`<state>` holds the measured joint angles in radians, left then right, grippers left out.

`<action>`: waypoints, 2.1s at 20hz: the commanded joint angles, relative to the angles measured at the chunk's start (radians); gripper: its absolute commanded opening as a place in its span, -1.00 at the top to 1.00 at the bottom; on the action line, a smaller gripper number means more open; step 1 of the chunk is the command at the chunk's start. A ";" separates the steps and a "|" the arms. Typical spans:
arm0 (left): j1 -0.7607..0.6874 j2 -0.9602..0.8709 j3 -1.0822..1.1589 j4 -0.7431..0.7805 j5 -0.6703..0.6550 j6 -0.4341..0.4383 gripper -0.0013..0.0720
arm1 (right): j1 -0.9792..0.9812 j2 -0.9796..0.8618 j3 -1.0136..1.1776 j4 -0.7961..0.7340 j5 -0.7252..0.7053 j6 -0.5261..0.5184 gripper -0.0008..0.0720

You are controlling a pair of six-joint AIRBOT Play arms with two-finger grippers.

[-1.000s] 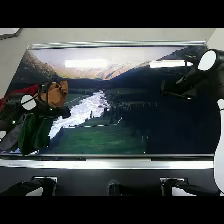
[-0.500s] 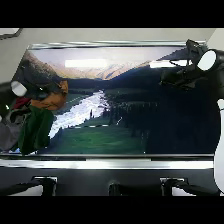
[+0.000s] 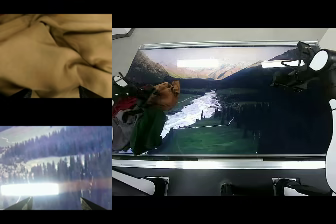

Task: Fold the shirts.

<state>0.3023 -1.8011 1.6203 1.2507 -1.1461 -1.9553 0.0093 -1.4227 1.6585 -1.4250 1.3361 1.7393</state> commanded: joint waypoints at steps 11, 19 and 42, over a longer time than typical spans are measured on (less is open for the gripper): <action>-0.097 0.170 0.225 -0.601 0.020 0.616 0.88 | 0.001 0.190 0.001 -0.077 -0.060 -0.034 -0.67; -0.533 0.480 0.220 -0.395 -0.227 0.645 0.88 | 0.001 0.417 0.001 -0.221 0.147 -0.034 -0.69; -0.558 0.381 -0.322 -0.169 -0.288 0.558 -1.00 | 0.002 0.008 -0.133 0.228 0.258 -0.105 -0.91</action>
<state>-0.3019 -1.4910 1.4639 1.0813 -1.4570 -1.3918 0.0109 -1.3586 1.5818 -1.2919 1.6173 1.6569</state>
